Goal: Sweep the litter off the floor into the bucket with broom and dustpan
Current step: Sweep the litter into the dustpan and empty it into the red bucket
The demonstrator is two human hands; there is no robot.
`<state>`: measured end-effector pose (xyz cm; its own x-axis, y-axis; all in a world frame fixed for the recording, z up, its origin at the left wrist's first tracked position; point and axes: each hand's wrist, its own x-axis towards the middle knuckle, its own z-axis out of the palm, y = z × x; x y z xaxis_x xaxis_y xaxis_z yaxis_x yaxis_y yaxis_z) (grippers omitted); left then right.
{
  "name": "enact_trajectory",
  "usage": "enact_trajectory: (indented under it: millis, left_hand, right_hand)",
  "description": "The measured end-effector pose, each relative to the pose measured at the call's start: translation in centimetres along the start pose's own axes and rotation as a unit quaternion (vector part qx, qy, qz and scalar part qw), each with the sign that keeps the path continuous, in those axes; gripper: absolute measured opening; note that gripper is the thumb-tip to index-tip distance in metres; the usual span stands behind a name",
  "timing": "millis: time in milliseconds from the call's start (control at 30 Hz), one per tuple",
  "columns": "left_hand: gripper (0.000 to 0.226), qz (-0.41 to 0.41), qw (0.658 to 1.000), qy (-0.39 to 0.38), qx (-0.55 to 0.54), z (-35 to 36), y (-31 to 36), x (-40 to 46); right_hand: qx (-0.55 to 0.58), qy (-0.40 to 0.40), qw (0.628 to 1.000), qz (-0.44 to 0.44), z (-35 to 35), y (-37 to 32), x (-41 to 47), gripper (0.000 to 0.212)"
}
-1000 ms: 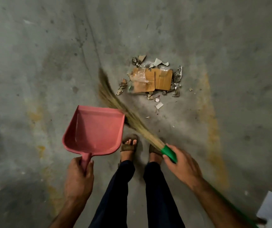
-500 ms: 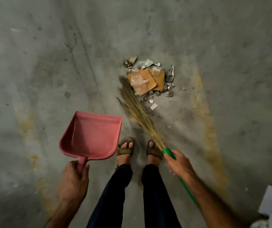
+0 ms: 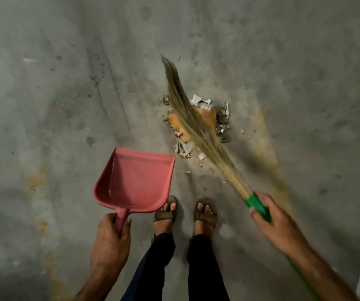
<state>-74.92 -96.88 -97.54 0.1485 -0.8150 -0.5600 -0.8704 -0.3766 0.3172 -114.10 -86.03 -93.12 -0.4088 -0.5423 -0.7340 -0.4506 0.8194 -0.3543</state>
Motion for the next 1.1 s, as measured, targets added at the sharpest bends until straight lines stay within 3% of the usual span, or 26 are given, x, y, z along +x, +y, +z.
enact_trajectory:
  millis: [100,200,333,467,600,800,967,1100]
  left_hand:
    - [0.025,-0.009,1.0,0.003,0.002,0.5,-0.3,0.7]
    - [0.029,-0.015,1.0,0.005,0.007,1.0,-0.6,1.6]
    - [0.036,-0.029,1.0,-0.008,0.007,1.4,-1.3,2.5]
    - [0.021,-0.013,0.999,-0.011,0.05,1.2,-0.6,2.3]
    - [0.02,0.008,0.997,-0.023,0.078,1.1,-0.1,2.6]
    - [0.02,0.045,0.992,-0.035,0.116,1.7,1.2,4.6]
    - [0.023,0.096,0.976,-0.04,0.189,3.3,1.3,8.6]
    - [0.028,0.116,0.961,-0.054,0.243,5.9,1.2,12.5]
  right_hand:
    - [-0.075,0.091,0.993,-0.031,-0.8,-4.0,7.7,0.059]
    - [-0.152,0.156,0.975,-0.042,-1.7,-9.5,14.7,0.059]
    - [-0.265,0.156,0.95,-0.056,-1.4,-13.8,19.9,0.054]
    - [-0.353,0.142,0.923,-0.056,-0.3,-11.3,17.5,0.043]
    - [-0.309,0.124,0.942,-0.033,0.8,-4.8,11.4,0.061]
    - [-0.139,0.143,0.98,0.015,1.5,1.6,5.6,0.071]
    - [-0.042,0.22,0.972,0.064,1.0,4.6,8.3,0.068]
    - [-0.079,0.176,0.978,0.082,1.1,5.3,13.5,0.067]
